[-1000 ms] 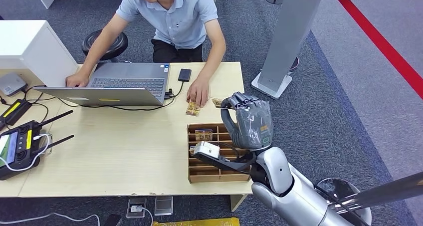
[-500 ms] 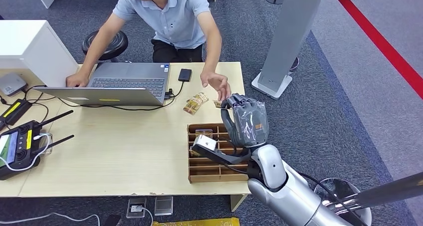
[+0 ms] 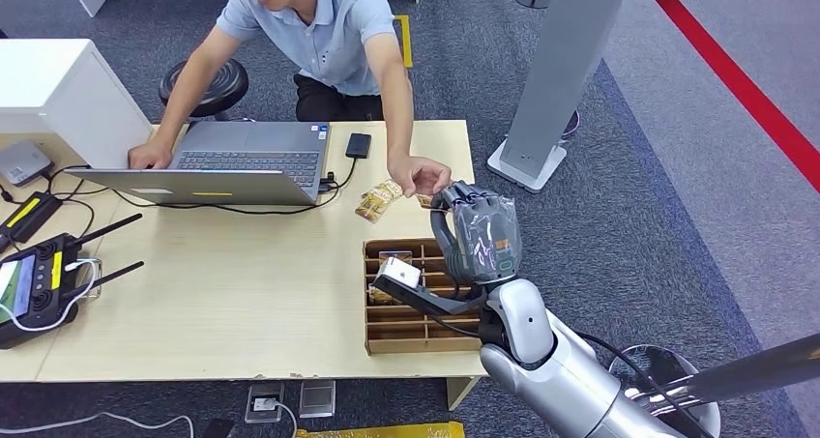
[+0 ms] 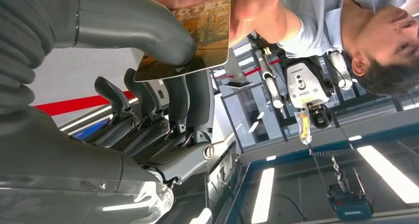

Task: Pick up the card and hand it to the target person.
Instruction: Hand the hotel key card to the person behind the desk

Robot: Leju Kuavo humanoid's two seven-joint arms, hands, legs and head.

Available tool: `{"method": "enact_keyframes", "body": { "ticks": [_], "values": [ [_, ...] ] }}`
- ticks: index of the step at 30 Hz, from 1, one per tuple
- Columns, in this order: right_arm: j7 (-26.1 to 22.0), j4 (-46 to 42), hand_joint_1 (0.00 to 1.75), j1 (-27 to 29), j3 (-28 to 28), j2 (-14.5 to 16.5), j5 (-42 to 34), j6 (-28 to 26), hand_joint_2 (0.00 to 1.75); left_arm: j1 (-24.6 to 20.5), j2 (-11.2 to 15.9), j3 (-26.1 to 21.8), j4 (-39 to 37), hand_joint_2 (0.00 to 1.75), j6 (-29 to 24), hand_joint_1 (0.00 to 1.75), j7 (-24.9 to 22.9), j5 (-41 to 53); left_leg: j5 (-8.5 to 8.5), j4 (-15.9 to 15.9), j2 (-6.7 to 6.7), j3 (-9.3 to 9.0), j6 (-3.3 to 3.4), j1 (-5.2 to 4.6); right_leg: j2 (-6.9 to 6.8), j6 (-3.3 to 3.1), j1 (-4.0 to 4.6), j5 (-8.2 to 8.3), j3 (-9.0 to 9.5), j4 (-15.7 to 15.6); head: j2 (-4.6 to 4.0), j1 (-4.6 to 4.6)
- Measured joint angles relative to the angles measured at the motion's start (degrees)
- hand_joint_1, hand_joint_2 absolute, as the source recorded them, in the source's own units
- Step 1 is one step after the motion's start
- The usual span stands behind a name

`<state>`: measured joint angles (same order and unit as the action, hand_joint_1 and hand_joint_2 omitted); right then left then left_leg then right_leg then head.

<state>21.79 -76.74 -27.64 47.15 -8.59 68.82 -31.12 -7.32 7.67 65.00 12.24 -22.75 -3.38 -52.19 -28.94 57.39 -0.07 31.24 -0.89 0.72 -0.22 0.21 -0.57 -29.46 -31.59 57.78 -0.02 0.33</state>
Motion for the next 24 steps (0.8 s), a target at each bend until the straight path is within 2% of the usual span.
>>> {"method": "enact_keyframes", "body": {
  "ticks": [4, 8, 9, 13, 24],
  "values": [
    [0.4, 0.1, 1.54, 0.0, 0.1, 0.0, 0.0, 0.0, 1.75, 0.1, 0.0, 0.0, 0.0, 1.75, -0.3, 0.00, 0.2, 0.1, 0.00, 0.0, 0.00, 0.00, 0.00, 0.00, 0.00, 0.00, 0.00, 0.00, 0.00, 0.0, 0.00, -0.01],
    [0.7, 0.2, 0.00, 0.0, 0.1, 0.0, -0.1, 0.1, 1.75, 0.1, 0.0, 0.0, 0.0, 1.75, -0.2, 0.00, 0.4, 0.2, 0.00, 0.0, 0.00, -0.01, 0.00, 0.00, 0.00, 0.00, 0.00, 0.00, 0.00, 0.0, 0.00, -0.02],
    [0.8, 0.2, 0.00, 0.0, 0.2, 0.0, -0.1, 0.1, 1.75, 0.1, 0.0, 0.0, 0.0, 1.75, -0.2, 0.00, 0.5, 0.3, 0.00, 0.0, 0.00, -0.01, 0.00, 0.00, 0.00, 0.00, 0.00, 0.00, 0.00, 0.0, 0.00, -0.02],
    [1.2, 0.2, 0.00, 0.0, 0.3, 0.0, -0.3, 0.1, 1.75, 0.1, 0.0, 0.1, 0.0, 0.00, -0.2, 0.00, 0.5, 0.6, 0.00, 0.0, 0.00, -0.01, 0.00, 0.00, 0.00, 0.00, 0.00, 0.00, 0.00, 0.0, 0.00, -0.01],
    [2.7, -2.2, 0.00, 0.2, 0.2, -0.7, -2.9, -1.0, 1.75, 0.6, 0.0, 0.2, 0.0, 0.00, -1.5, 0.00, 0.5, -0.5, 0.00, 0.0, 0.01, -0.03, 0.00, 0.00, 0.00, 0.00, 0.00, 0.00, -0.01, 0.0, 0.00, -0.02]
  ]
}}
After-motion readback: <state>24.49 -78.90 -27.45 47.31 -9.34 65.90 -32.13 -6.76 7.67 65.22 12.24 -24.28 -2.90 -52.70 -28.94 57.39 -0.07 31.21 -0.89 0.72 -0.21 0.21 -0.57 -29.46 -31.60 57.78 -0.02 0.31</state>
